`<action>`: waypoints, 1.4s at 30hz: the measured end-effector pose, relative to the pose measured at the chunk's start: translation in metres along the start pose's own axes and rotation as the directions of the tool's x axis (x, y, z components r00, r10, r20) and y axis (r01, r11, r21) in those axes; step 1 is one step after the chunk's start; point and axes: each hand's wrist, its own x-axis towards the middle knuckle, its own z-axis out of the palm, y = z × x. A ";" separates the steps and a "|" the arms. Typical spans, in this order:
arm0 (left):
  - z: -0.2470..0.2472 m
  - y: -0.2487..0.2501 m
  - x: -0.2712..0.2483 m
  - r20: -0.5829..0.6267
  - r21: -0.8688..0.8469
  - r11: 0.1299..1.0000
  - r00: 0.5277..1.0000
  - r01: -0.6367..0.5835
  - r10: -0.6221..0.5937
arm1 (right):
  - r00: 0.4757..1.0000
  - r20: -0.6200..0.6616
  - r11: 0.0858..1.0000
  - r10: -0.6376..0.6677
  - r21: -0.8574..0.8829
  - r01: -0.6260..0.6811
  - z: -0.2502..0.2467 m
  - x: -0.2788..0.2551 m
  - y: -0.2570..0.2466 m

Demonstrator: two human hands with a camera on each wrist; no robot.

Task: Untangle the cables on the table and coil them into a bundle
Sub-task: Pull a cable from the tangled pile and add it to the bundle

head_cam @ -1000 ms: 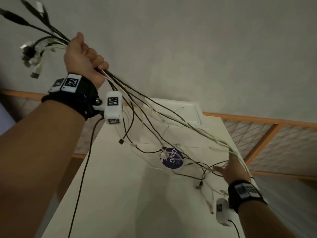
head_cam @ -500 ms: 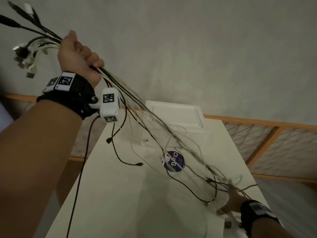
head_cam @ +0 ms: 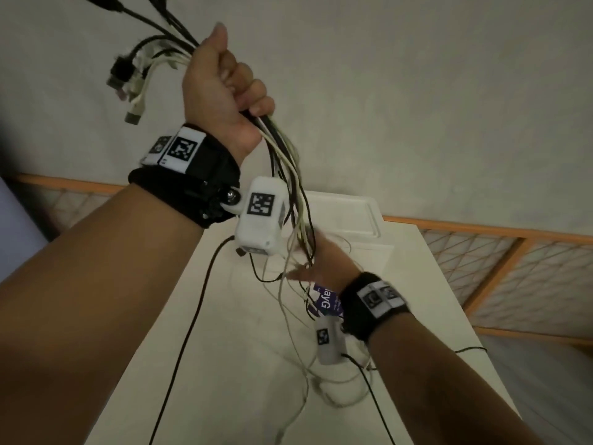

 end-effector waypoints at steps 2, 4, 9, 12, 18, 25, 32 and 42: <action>0.005 0.013 0.003 0.016 0.002 0.999 0.999 -0.041 0.041 | 0.970 0.138 0.963 0.200 -0.213 -0.168 0.034 -0.011 0.042; -0.001 0.028 0.010 0.000 0.027 0.997 0.997 -0.071 0.071 | 0.919 0.169 0.890 0.357 -0.362 -0.279 0.055 -0.043 0.089; -0.039 0.034 0.019 -0.146 0.118 0.991 0.986 -0.063 0.080 | 0.983 -0.155 0.873 0.101 -0.460 -0.163 0.048 -0.113 0.167; -0.052 0.052 0.028 -0.211 0.010 0.988 0.965 -0.154 0.153 | 0.944 -0.080 0.800 0.321 -0.510 -0.315 0.037 -0.161 0.214; -0.052 0.058 0.034 -0.239 0.037 0.986 0.957 -0.163 0.167 | 0.771 -0.108 0.637 0.627 -0.498 -0.588 0.004 -0.181 0.227; -0.022 0.023 0.016 -0.153 0.058 0.997 0.986 -0.056 0.065 | 0.902 0.237 0.787 0.360 -0.597 -0.158 -0.049 -0.084 0.076; 0.011 -0.031 -0.021 -0.009 0.049 0.991 0.992 0.128 -0.128 | 0.919 -0.365 0.883 -0.146 0.371 0.287 -0.056 -0.024 -0.080; -0.028 0.018 -0.002 -0.235 0.099 0.995 0.971 -0.025 0.048 | 0.968 -0.088 0.968 0.236 -0.072 -0.242 0.037 -0.085 0.111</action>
